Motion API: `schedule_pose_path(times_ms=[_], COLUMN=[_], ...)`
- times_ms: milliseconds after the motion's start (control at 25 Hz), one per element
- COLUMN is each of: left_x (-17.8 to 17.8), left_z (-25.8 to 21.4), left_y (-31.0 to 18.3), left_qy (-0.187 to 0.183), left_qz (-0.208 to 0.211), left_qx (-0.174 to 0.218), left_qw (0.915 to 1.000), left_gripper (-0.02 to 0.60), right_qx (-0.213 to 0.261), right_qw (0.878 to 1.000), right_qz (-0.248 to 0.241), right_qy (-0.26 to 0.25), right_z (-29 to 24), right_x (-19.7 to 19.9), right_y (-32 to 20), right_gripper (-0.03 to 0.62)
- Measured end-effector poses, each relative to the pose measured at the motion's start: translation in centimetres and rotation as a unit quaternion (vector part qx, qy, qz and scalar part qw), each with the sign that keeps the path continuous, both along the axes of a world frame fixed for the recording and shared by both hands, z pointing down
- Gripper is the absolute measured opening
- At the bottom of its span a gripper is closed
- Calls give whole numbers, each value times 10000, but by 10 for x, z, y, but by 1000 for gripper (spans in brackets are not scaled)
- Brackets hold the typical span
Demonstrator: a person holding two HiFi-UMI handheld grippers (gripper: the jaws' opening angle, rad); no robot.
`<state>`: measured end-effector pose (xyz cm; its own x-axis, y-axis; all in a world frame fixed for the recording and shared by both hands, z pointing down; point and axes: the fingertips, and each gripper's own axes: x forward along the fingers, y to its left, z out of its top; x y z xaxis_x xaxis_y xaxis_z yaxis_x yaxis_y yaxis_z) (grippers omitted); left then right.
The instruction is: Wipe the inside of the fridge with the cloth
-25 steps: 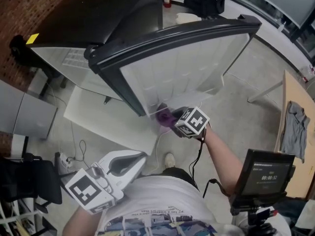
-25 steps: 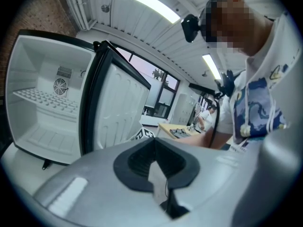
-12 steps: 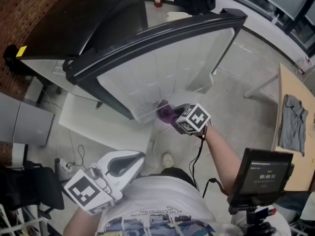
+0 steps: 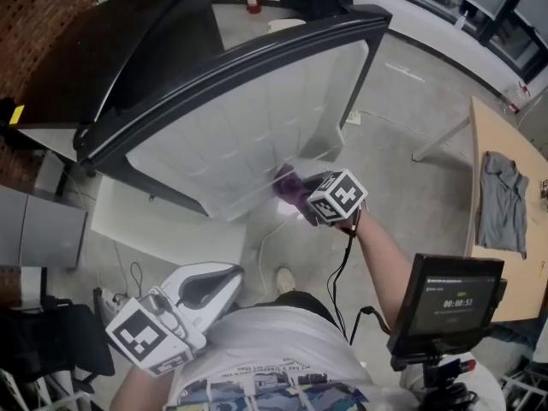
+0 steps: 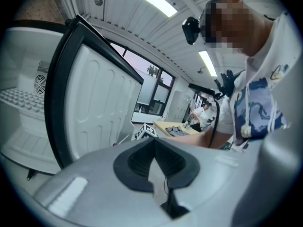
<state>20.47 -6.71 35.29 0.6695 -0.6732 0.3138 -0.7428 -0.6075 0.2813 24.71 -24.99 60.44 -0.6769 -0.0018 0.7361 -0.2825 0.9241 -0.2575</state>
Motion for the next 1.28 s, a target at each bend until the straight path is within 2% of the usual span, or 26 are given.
schedule_pose_path(times_ms=[560, 1000, 1160, 1280], left_x=[18, 20, 19, 13], left_z=[2, 2, 0, -2], left_y=[-15, -23, -25, -26], left_qy=[-79, -87, -95, -92], left_qz=[141, 322, 421, 499], left_qx=[-32, -51, -28, -6], left_qw=[9999, 9994, 9991, 9987], left_gripper=[8, 8, 8, 8], right_qx=[-85, -142, 160, 625], right_qw=[9975, 9877, 9863, 9850], right_qz=[689, 1536, 1638, 1571], right_qy=[-120, -266, -88, 349], right_z=[0, -1, -2, -4], right_x=[48, 81, 91, 100], right_y=[-41, -69, -74, -75], right_gripper=[80, 80, 80, 80])
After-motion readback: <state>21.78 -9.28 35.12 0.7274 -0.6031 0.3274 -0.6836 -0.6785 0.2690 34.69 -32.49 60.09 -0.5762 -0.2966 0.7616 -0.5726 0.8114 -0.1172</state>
